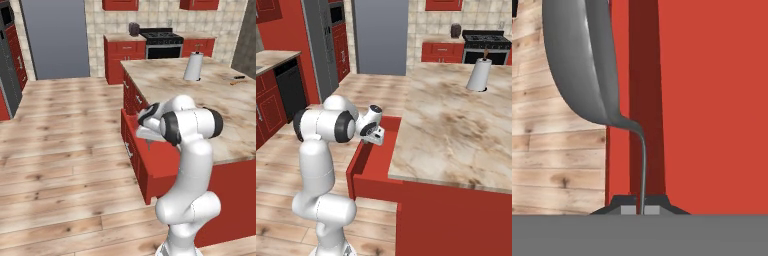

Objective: Pick up the metallic utensils from the counter and place them in the open drawer. Make sure not to pick up any wooden utensils.

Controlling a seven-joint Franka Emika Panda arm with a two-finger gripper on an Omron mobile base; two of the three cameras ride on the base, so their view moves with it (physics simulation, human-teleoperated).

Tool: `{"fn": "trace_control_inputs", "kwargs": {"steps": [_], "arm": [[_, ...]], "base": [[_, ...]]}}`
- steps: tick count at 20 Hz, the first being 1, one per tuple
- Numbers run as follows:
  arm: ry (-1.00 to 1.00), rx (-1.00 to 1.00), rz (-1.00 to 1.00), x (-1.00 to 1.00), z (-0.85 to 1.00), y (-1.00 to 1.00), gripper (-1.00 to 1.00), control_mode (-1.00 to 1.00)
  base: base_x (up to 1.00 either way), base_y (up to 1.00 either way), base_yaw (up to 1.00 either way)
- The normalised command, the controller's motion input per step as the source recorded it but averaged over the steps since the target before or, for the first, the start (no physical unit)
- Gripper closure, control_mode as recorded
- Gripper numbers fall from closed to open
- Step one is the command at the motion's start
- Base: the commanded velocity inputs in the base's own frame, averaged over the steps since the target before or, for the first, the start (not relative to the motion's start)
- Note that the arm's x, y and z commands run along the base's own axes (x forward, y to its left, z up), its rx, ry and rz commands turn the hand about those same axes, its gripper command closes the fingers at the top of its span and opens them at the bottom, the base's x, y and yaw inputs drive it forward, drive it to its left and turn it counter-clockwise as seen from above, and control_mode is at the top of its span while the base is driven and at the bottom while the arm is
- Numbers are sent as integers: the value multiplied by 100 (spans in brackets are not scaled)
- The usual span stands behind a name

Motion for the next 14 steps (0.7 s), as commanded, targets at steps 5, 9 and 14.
{"fn": "trace_control_inputs", "kwargs": {"steps": [5, 9, 14], "arm": [[3, 3, 5, 3, -16, -3, 100, -100], [0, 0, 0, 7, -35, 0, 100, -100], [0, 0, 0, 23, -51, 8, 100, -100]], "base": [[0, 0, 0], [0, 0, 0], [0, 0, 0]]}}
